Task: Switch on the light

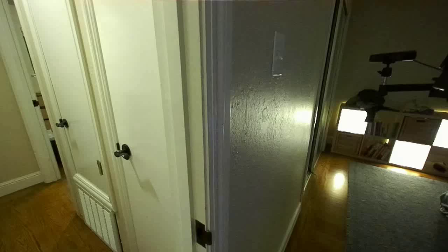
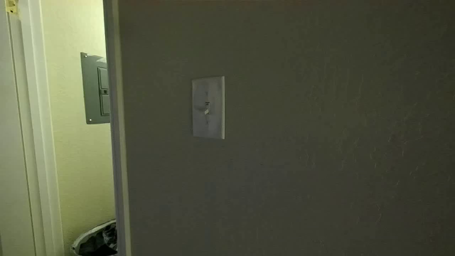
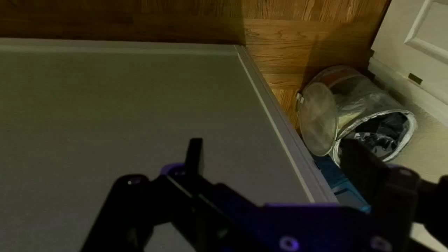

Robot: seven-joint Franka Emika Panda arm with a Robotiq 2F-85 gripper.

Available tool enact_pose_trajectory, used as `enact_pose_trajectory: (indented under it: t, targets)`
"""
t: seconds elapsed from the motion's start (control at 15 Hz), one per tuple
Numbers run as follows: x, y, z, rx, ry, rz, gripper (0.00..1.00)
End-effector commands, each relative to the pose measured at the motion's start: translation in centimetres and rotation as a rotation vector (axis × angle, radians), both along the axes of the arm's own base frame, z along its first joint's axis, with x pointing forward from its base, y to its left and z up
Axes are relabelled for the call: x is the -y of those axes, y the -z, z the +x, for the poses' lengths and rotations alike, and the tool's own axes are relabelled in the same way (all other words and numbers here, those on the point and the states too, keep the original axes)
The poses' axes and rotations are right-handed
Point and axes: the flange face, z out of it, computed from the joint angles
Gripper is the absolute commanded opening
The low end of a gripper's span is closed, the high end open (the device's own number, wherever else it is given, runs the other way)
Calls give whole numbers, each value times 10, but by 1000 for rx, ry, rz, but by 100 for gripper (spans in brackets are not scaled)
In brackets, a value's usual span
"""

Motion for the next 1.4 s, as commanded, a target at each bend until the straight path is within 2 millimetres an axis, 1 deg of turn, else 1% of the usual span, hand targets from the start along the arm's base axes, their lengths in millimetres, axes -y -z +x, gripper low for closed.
enact_pose_trajectory:
  t: [0.0,0.2,0.87,1.07,1.33]
  targets:
    - [-1,2,0,-8,-1,1,100]
    - [-1,6,1,-20,-2,2,100]
    - [-1,7,1,-21,-2,2,100]
    - [-3,6,12,-30,-11,-7,100]
    - [-15,12,40,-62,-31,-42,100]
